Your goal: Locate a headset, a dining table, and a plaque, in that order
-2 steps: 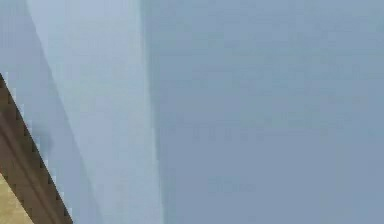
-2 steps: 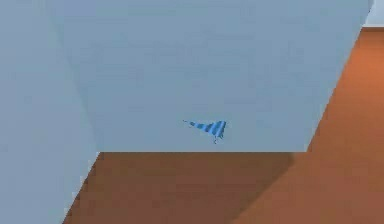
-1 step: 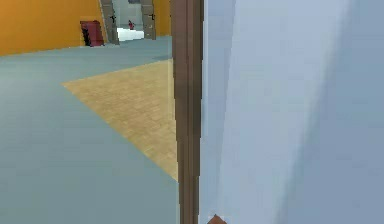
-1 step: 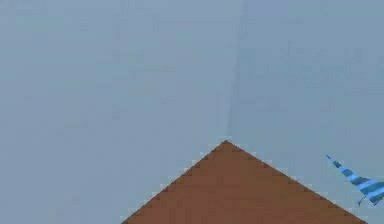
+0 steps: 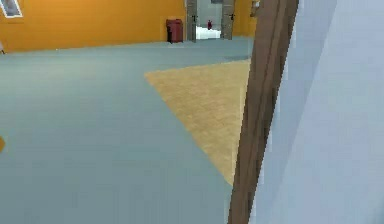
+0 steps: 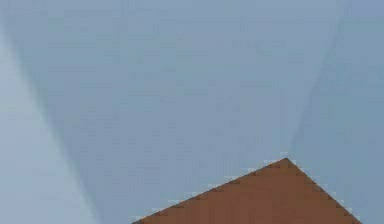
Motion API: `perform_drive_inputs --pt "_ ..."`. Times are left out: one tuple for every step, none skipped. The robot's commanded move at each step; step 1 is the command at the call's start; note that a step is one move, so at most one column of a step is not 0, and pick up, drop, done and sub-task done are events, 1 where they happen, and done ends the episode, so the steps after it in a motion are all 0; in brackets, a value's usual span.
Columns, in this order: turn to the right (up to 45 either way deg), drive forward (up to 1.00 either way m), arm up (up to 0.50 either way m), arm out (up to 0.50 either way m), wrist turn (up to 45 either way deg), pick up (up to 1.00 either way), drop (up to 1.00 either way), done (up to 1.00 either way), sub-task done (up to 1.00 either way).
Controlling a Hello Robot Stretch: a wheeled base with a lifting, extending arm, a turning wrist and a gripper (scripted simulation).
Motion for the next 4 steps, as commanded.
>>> perform_drive_inputs --pt "0.0 1.0 0.0 0.0 0.0 0.0 0.0 0.0 0.0" --pt "-36.0 0.0 0.0 0.0 0.0 0.0 0.0 0.0 0.0" --pt "0.0 0.05 0.0 0.0 0.0 0.0 0.0 0.0 0.0" --pt "39.0 0.0 0.0 0.0 0.0 0.0 0.0 0.0 0.0"
